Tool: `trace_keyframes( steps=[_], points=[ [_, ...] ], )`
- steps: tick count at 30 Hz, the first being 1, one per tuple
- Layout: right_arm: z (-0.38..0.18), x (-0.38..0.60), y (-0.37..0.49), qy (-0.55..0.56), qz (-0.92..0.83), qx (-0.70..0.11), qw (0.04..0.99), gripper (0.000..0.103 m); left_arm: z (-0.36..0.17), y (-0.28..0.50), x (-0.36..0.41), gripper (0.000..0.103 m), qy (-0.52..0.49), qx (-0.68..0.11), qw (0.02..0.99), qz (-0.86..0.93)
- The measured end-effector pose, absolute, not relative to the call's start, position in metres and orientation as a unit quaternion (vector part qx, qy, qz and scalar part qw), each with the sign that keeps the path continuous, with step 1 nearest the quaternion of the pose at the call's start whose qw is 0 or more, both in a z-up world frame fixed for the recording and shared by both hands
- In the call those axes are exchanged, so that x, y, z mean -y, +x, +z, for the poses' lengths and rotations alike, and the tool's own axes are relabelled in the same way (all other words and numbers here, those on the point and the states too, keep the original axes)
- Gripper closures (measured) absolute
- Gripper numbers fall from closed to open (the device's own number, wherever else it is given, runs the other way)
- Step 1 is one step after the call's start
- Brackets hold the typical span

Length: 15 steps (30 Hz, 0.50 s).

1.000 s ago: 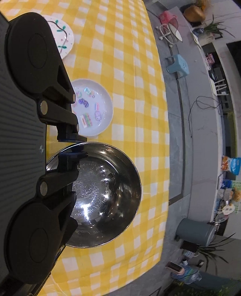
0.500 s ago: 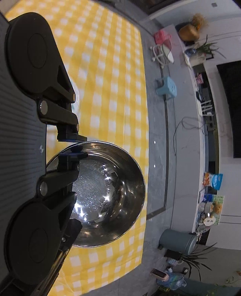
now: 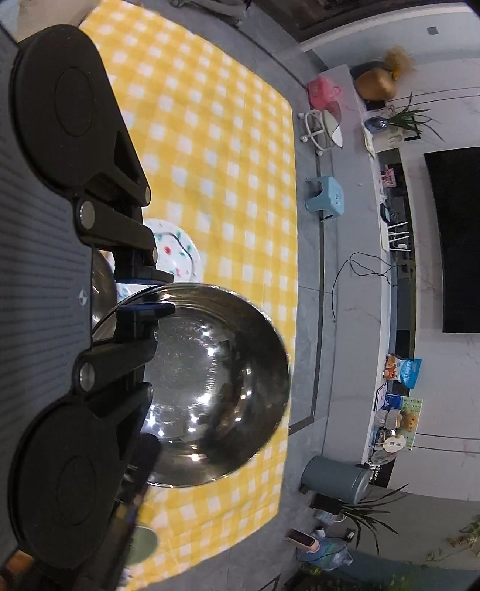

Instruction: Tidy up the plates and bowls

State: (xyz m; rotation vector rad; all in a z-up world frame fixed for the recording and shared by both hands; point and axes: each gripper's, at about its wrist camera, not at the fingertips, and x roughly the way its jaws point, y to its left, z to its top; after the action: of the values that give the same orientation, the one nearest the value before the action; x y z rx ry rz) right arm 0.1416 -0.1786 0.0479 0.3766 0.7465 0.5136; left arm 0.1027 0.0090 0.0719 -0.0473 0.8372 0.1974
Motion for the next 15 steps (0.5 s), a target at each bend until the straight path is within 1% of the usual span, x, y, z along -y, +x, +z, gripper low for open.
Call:
trace_keyframes(
  steps=[5, 15],
  points=[
    [0.041, 0.163, 0.117, 0.143, 0.246, -0.361, 0.888, 0.085, 0.05, 0.083, -0.037, 0.089, -0.068, -0.445, 0.889, 0.08],
    [0.003, 0.142, 0.104, 0.13, 0.257, -0.42, 0.86, 0.085, 0.017, 0.076, -0.068, 0.089, -0.069, -0.481, 0.872, 0.062]
  ],
)
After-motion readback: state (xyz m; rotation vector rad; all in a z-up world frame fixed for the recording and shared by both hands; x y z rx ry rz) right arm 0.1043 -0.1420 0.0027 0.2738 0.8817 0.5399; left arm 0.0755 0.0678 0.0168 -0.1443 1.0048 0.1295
